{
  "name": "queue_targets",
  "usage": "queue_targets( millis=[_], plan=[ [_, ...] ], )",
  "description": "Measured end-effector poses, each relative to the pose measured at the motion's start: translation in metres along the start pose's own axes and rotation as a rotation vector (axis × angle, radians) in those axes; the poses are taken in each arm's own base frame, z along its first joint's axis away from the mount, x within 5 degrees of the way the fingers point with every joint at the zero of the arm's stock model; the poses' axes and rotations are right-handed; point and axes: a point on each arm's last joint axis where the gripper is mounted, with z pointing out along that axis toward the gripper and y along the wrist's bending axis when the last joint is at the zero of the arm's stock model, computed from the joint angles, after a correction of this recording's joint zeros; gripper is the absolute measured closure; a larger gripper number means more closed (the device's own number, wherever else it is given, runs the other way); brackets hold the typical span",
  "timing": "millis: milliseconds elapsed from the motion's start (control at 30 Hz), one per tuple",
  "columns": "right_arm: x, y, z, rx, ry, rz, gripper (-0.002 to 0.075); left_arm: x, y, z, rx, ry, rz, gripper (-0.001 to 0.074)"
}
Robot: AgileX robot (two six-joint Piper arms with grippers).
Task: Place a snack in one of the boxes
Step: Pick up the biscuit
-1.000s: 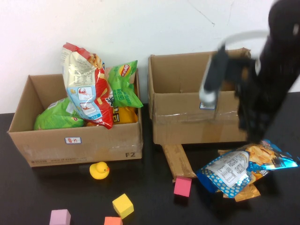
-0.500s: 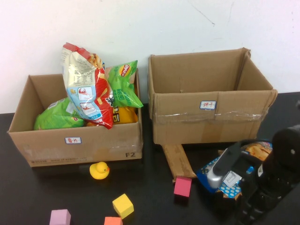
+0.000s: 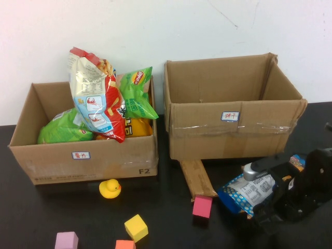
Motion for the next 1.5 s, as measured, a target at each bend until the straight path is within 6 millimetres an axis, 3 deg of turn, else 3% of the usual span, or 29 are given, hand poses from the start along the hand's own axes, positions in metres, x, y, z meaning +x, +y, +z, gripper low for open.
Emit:
queue_targets(
  millis=[233, 500, 800, 1133, 1500],
  plan=[
    [0.0, -0.009, 0.021, 0.02, -0.012, 0.046, 0.0229, 0.0, 0.0, 0.0, 0.0, 0.0, 0.0, 0.0738],
    [-0.005, -0.012, 0.023, 0.03, -0.051, 0.056, 0.0222, 0.0, 0.0, 0.0, 0.0, 0.0, 0.0, 0.0738],
    [-0.017, -0.011, -0.005, 0.044, -0.178, 0.047, 0.0193, 0.0, 0.0, 0.0, 0.0, 0.0, 0.0, 0.0738],
    [-0.018, 0.035, -0.016, -0.006, -0.192, -0.088, 0.0193, 0.0, 0.0, 0.0, 0.0, 0.0, 0.0, 0.0738],
    [-0.008, 0.003, -0.005, 0.012, -0.069, -0.026, 0.0193, 0.0, 0.0, 0.0, 0.0, 0.0, 0.0, 0.0738]
  ],
)
